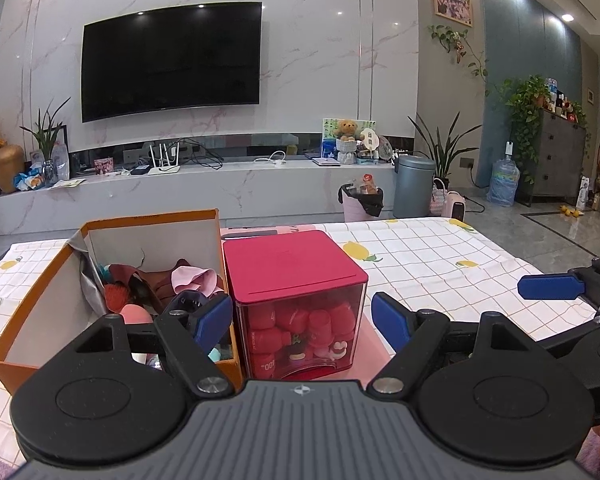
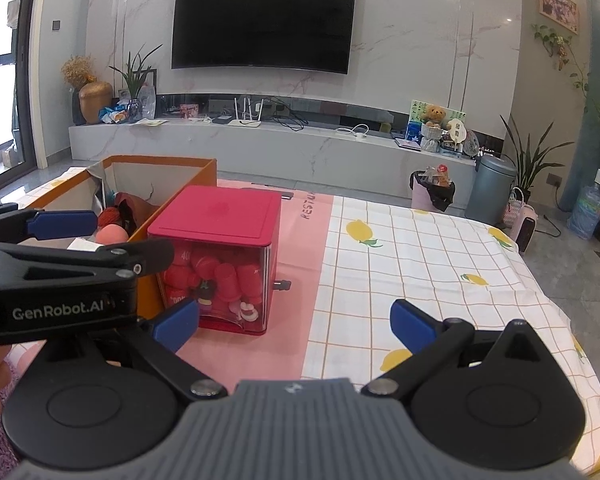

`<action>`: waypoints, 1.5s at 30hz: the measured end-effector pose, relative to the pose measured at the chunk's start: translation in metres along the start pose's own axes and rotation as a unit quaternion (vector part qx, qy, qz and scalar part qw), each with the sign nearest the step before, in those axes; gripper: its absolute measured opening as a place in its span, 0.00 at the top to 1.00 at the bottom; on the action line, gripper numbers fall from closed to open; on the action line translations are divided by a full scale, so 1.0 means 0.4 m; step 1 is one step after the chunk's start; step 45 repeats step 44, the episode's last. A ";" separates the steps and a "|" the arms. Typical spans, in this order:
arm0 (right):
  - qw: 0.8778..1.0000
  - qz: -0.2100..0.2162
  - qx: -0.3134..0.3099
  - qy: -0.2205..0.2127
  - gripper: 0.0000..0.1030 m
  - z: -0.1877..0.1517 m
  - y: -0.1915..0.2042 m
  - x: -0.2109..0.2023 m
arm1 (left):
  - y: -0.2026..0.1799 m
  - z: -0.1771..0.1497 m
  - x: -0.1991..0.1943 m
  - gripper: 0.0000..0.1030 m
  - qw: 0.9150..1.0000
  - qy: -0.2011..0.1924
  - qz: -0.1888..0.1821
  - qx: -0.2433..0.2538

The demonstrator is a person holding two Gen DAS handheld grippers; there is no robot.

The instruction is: Organize soft objects

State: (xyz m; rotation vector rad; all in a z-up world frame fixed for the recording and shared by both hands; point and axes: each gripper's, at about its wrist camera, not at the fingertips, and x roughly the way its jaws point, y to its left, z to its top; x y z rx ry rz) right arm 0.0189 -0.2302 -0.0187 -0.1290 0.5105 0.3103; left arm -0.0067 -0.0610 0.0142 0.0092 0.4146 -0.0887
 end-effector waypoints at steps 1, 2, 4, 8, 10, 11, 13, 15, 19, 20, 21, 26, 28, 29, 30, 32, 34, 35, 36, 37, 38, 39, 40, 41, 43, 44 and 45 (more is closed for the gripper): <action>1.000 0.000 0.000 0.000 0.03 0.000 0.000 0.000 | 0.000 0.000 0.000 0.10 1.000 0.000 -0.001 -0.001; 1.000 0.000 0.000 0.000 0.03 0.000 0.000 0.000 | 0.000 -0.001 0.000 0.10 1.000 0.000 -0.001 0.000; 1.000 -0.001 0.000 0.001 0.03 0.000 0.000 0.000 | 0.000 -0.001 0.000 0.10 1.000 0.000 -0.001 0.000; 1.000 0.000 -0.001 0.002 0.03 -0.002 0.001 0.001 | 0.000 -0.001 0.000 0.10 1.000 0.001 -0.001 0.000; 1.000 0.000 -0.001 0.003 0.03 -0.003 0.001 0.002 | -0.001 -0.002 0.001 0.10 1.000 0.001 -0.001 0.000; 1.000 0.000 -0.002 0.003 0.03 -0.003 0.001 0.002 | -0.001 -0.002 0.001 0.10 1.000 0.001 -0.001 0.000; 1.000 -0.001 -0.002 0.003 0.03 -0.005 0.002 0.001 | 0.000 -0.002 0.001 0.10 1.000 0.001 -0.001 0.000; 1.000 -0.003 -0.003 0.002 0.03 -0.005 0.002 -0.001 | 0.000 -0.002 0.000 0.10 1.000 0.000 -0.001 -0.001; 1.000 -0.003 -0.004 0.003 0.03 -0.005 0.003 -0.001 | 0.000 -0.003 0.002 0.10 1.000 0.000 -0.001 -0.002; 1.000 -0.004 -0.004 0.003 0.03 -0.005 0.003 -0.002 | 0.001 -0.003 0.002 0.10 1.000 0.000 -0.001 -0.001; 1.000 -0.003 -0.005 0.004 0.03 -0.005 0.003 -0.001 | 0.001 -0.003 0.003 0.10 1.000 0.001 -0.001 -0.001; 1.000 -0.005 -0.006 0.004 0.03 -0.004 0.002 -0.004 | -0.003 -0.009 0.002 0.10 1.000 0.002 0.000 -0.002; 1.000 -0.005 -0.005 0.003 0.03 -0.004 0.003 -0.005 | -0.002 -0.009 0.002 0.10 1.000 0.002 -0.001 -0.002; 1.000 -0.005 -0.006 0.003 0.03 -0.004 0.003 -0.005 | -0.002 -0.009 0.003 0.10 1.000 0.002 0.000 -0.002; 1.000 -0.005 -0.006 0.003 0.03 -0.004 0.003 -0.006 | -0.002 -0.010 0.002 0.10 1.000 0.002 0.000 -0.002; 1.000 -0.005 -0.005 0.004 0.03 -0.003 0.002 -0.006 | -0.001 -0.008 0.003 0.10 1.000 0.001 -0.001 -0.003; 1.000 -0.006 -0.006 0.005 0.03 -0.003 0.001 -0.006 | -0.001 -0.008 0.003 0.10 1.000 0.003 0.000 -0.002; 1.000 -0.006 -0.007 0.006 0.03 -0.003 0.001 -0.006 | -0.003 -0.012 0.003 0.10 1.000 0.003 0.000 -0.003; 1.000 -0.006 -0.007 0.006 0.03 -0.003 0.001 -0.006 | -0.004 -0.014 0.002 0.10 1.000 0.003 0.000 -0.003; 1.000 -0.006 -0.007 0.006 0.03 -0.003 0.001 -0.006 | -0.005 -0.013 0.003 0.10 1.000 0.003 0.001 -0.003; 1.000 -0.006 -0.007 0.007 0.03 -0.004 0.001 -0.006 | -0.004 -0.013 0.003 0.10 1.000 0.003 0.001 -0.004; 1.000 -0.006 -0.007 0.007 0.03 -0.004 0.001 -0.006 | -0.006 -0.014 0.003 0.10 1.000 0.004 0.001 -0.004; 1.000 -0.006 -0.007 0.008 0.03 -0.004 0.001 -0.006 | -0.006 -0.014 0.003 0.10 1.000 0.004 0.001 -0.004; 1.000 -0.006 -0.007 0.008 0.03 -0.004 0.001 -0.005 | -0.006 -0.014 0.003 0.10 1.000 0.004 0.001 -0.004; 1.000 -0.006 -0.008 0.009 0.03 -0.004 0.000 -0.004 | -0.007 -0.014 0.004 0.10 1.000 0.005 0.002 -0.005; 1.000 -0.006 -0.008 0.009 0.03 -0.005 0.000 -0.005 | -0.007 -0.014 0.004 0.10 1.000 0.005 0.002 -0.004; 1.000 -0.006 -0.008 0.009 0.03 -0.005 0.000 -0.005 | -0.007 -0.014 0.004 0.10 1.000 0.005 0.002 -0.004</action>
